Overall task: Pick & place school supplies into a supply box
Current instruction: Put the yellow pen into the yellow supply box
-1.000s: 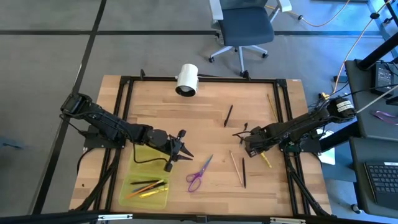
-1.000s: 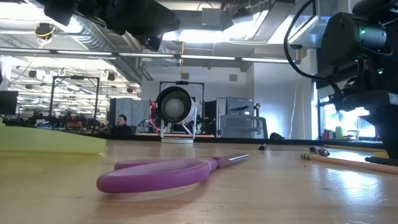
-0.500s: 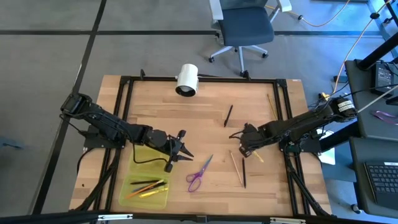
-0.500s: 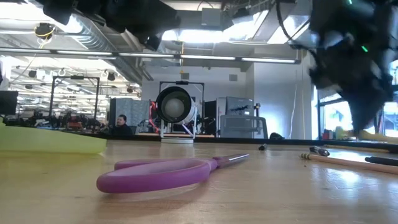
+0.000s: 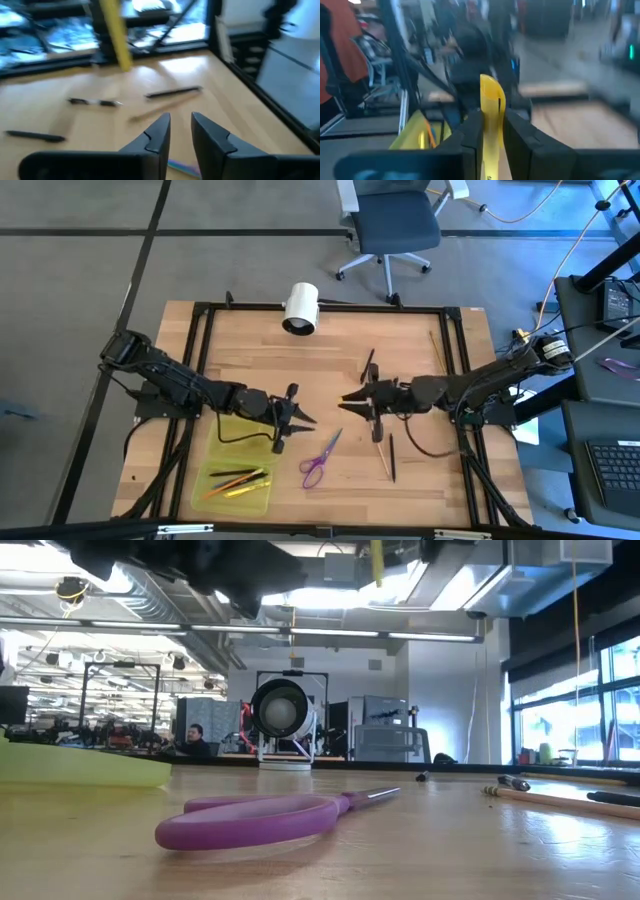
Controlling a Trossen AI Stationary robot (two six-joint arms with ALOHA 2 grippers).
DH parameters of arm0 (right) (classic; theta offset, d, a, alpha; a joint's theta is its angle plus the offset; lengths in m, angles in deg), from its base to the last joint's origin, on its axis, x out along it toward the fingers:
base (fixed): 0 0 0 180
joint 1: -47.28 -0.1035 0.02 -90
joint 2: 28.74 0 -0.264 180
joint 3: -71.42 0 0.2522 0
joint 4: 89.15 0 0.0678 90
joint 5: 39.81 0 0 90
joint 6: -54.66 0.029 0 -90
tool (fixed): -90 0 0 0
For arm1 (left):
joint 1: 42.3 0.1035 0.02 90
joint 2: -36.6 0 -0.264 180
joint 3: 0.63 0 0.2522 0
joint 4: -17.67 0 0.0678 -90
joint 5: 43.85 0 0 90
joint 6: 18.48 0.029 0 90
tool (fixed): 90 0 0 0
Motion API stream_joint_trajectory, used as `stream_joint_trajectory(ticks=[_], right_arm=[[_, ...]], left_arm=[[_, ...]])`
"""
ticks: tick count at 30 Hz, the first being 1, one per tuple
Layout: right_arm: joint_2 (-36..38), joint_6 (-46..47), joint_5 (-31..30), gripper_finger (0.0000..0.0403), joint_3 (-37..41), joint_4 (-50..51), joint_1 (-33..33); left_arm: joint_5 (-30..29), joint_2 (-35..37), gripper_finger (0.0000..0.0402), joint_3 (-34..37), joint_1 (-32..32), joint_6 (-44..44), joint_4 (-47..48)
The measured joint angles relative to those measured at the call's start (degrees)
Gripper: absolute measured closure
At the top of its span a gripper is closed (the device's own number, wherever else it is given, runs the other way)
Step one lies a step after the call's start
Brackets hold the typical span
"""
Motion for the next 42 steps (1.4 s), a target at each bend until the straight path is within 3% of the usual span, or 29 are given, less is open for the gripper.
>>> stream_joint_trajectory(ticks=[4,10,20,27,38,42], right_arm=[[-1.49,-5.97,2.23,0.034,0.05,-7.61,-0.63],[-4.94,-10.46,4.22,0.0339,0.05,-15.49,-0.6],[-9.34,-9.94,4.48,0.0335,0.05,-18.43,0.56],[-10.59,-9.09,4.48,0.0334,0.05,-18.53,0.56],[-10.57,-8.53,4.58,0.0334,0.05,-18.13,0.52],[-10.55,-8.92,4.74,0.0319,0.04,-17.51,0.52]], left_arm=[[-3.78,-1.91,0.029,-0.02,0.75,0.86,-4.74],[-0.2,-4.54,0.0249,-0.04,2.33,-1.42,-11.66],[-0.38,-5.48,0.0246,-1.3,2.32,-0.84,-15.65],[-0.09,-5.48,0.027,-2.61,2.32,-0.44,-15.68],[-0.2,-5.48,0.0373,-2.8,2.32,1.09,-15.65],[-0.28,-5.48,0.0383,-2.8,2.27,4.46,-15.53]])
